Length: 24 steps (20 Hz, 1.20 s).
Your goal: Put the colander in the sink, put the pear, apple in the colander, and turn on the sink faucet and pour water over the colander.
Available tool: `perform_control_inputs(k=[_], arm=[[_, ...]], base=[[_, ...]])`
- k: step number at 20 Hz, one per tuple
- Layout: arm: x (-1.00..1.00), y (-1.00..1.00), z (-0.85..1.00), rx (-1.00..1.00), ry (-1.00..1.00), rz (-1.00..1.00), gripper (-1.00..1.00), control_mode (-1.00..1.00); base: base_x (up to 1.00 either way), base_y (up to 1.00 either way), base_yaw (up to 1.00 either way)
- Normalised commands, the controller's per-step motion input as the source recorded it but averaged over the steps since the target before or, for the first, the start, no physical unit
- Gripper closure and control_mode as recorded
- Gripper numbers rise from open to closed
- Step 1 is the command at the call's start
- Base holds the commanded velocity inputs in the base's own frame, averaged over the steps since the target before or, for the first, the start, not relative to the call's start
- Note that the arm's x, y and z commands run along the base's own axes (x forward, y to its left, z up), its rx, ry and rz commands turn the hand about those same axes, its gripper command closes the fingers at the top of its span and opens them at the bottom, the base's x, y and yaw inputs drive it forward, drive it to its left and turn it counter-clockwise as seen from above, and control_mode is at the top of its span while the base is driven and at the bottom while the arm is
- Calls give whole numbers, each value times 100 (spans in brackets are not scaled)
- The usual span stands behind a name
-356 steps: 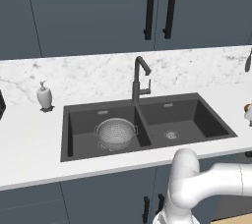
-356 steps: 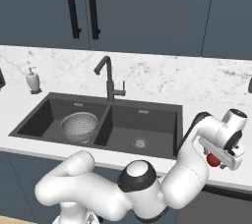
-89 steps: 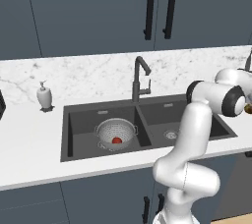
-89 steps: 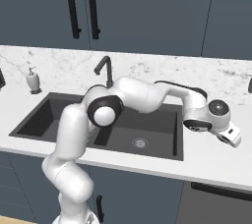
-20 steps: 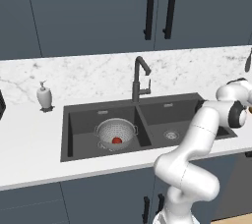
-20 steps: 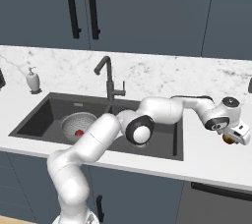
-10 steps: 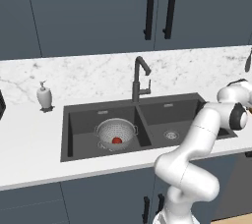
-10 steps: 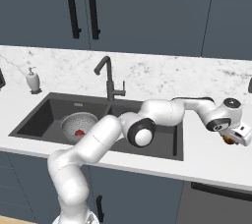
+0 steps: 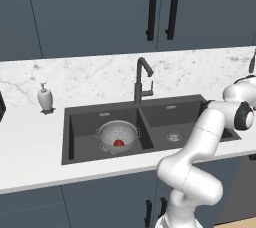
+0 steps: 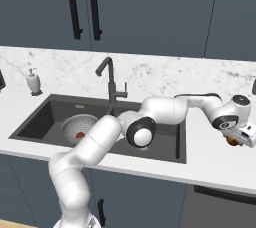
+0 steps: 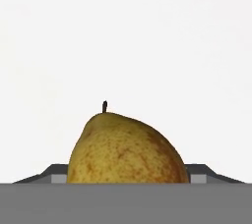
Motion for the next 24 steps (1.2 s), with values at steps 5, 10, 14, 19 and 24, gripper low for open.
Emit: perform_control_inputs(k=[5,10,14,19,24], arm=[[-48,62,37,-10,-2,10,100,-100],[-33,90,37,-16,0,17,100,-100],[-30,100,26,-21,-1,19,100,-100],[-27,100,30,-19,0,19,100,-100],[-32,100,27,-17,0,18,100,-100]], base=[[0,0,0],[0,0,0],[0,0,0],[0,0,0],[0,0,0]])
